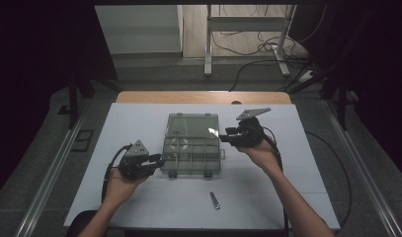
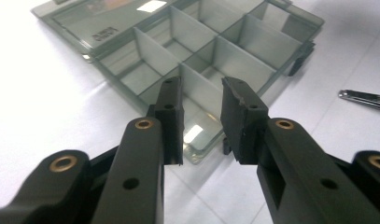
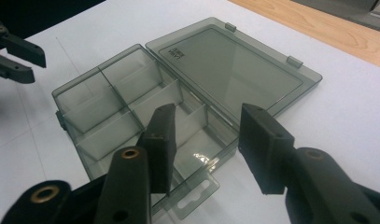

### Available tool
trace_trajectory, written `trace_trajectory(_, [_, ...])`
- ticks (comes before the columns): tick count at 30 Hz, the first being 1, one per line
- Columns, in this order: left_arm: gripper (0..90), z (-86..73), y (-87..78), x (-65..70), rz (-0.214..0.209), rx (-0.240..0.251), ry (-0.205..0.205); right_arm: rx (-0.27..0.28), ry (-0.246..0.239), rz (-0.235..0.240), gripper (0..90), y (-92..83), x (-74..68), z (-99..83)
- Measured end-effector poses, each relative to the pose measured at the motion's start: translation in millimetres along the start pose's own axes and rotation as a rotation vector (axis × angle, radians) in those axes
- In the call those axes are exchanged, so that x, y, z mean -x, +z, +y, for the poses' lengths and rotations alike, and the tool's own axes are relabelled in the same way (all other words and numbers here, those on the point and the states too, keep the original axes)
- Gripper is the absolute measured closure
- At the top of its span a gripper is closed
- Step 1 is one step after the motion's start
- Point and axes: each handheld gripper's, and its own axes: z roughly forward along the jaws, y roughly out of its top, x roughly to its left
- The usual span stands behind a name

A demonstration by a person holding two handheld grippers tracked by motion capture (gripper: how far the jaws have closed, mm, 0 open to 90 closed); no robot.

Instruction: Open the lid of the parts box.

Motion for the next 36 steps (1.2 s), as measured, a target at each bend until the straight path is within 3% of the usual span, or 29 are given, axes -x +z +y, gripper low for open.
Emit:
trace_trajectory(8, [67.9, -3.9, -10.7, -4.9, 0.036, 0.012, -0.03, -0.001, 0.0, -0.007, 44.5, -6.9, -4.2, -5.7])
trace_trajectory(13, [63.1, -5.8, -15.0, -4.8, 0.066, 0.0, -0.023, -0.014, -0.02, -0.021, 38.5, -12.2, -8.5, -10.7])
trace_trajectory(29, [30.7, -17.5, -28.4, -9.8, 0.072, 0.046, -0.074, -0.018, -0.015, -0.04, 16.8, -34.8, -14.8, -32.4])
trace_trajectory(36, [18.5, -25.6, -39.1, -11.3, 0.099, 0.082, -0.104, -0.032, -0.03, -0.056, 8.2, -40.8, -19.4, -39.1])
